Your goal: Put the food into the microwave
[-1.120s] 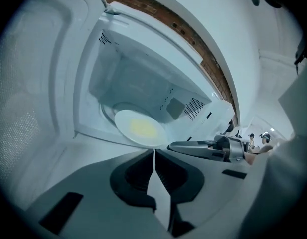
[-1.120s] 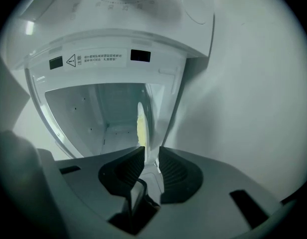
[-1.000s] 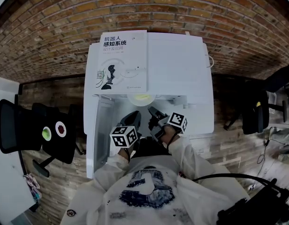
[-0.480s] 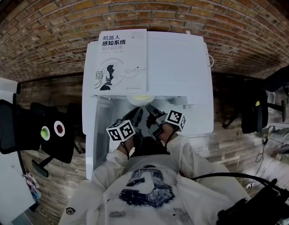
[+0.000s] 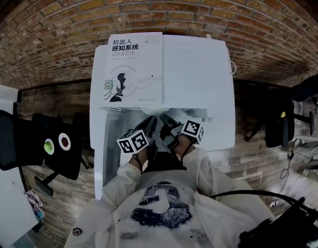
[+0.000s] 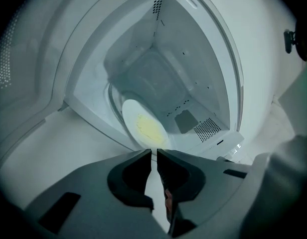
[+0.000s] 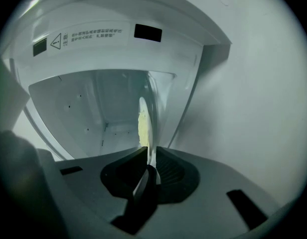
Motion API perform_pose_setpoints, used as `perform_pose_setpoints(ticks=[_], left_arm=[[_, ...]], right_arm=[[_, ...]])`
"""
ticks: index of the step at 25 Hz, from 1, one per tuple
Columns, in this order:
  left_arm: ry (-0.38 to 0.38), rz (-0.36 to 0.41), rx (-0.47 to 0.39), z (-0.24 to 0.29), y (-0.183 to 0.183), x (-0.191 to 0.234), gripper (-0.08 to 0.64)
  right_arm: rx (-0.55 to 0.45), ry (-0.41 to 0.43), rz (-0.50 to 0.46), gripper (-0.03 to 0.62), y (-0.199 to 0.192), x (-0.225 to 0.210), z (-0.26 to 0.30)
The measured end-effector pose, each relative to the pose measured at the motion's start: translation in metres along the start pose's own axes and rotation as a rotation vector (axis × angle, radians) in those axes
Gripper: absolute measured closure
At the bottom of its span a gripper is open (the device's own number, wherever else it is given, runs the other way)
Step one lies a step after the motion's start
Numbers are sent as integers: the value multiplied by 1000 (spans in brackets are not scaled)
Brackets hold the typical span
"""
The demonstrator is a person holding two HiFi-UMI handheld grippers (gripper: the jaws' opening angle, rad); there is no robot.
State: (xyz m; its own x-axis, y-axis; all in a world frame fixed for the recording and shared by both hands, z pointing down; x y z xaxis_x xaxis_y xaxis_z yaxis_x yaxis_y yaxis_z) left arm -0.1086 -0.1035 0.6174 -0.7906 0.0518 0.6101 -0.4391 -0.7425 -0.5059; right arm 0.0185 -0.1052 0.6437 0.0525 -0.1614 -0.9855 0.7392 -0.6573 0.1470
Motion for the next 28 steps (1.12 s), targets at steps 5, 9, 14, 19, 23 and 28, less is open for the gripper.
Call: perform_pose_setpoints(ticks=[5,9,14,19,23,28], left_arm=[[3,-2,-5,7,7,-2,520],[6,1,-11,12,14,-4,520],[-3,-6,-11,20,20,-5,520],[-6,-4,-22,25,26,-8,520],[-2,2,-15,27,27,-7,520],[17,10,-17,26,28,-4,520]], right_arm=[[-7,9,1,531,4,3,8],[-15,9,1,531,9,4,13],[-26,13,1,531,14,5,18],[-33,18,13,531,13,5,22],[-30,17,8,531,13,5,26],[-27,18,8,531,14,5,27]])
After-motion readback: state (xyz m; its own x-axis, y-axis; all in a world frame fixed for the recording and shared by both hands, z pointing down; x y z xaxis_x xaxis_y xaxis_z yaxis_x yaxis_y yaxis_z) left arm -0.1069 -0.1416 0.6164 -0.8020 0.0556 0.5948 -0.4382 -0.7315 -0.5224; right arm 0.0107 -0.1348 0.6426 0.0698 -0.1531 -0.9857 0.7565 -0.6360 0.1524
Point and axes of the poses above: the fingertips, and each gripper's own axes: z forward along the fingers, x to its left, y out of its top, the point moved 6 cm from there along -z, backward along the fingers, and after that the axes turned 14 degrees about y, right-handed, at the moved point
